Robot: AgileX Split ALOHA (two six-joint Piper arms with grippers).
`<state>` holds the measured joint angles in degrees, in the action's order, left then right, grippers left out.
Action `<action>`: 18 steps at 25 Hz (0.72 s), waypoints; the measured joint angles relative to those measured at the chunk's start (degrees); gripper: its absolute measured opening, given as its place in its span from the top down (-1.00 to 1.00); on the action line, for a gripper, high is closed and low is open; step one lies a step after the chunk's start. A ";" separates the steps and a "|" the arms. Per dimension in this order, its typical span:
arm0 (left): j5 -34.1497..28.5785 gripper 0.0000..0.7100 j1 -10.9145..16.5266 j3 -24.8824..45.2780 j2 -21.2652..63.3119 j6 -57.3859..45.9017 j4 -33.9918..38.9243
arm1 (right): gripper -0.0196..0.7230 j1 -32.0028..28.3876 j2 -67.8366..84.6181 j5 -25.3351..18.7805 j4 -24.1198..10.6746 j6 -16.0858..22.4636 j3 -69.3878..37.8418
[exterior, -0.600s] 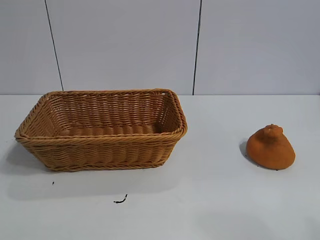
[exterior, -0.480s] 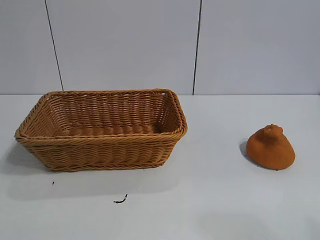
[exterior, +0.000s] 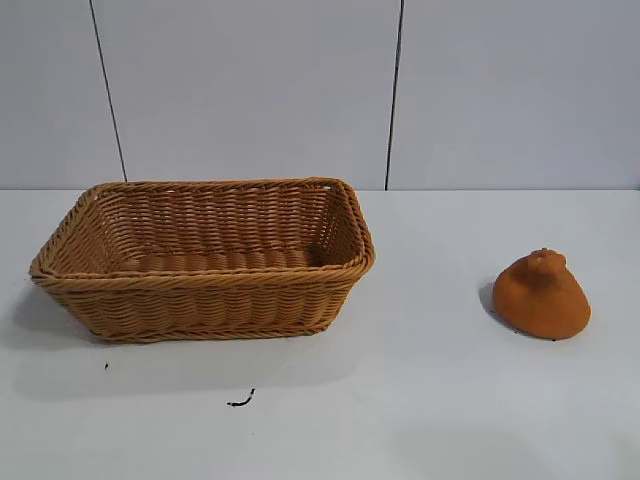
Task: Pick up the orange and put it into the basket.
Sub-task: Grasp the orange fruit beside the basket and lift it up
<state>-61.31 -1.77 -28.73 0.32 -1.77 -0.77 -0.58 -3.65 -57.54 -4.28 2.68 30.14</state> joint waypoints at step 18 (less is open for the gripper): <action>0.00 -0.88 0.00 0.00 0.00 0.00 0.00 | -0.70 0.00 -68.27 -0.46 6.54 0.00 37.66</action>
<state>-61.31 -1.77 -28.73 0.32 -1.77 -0.77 -0.58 -71.91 -58.00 2.26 2.68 67.80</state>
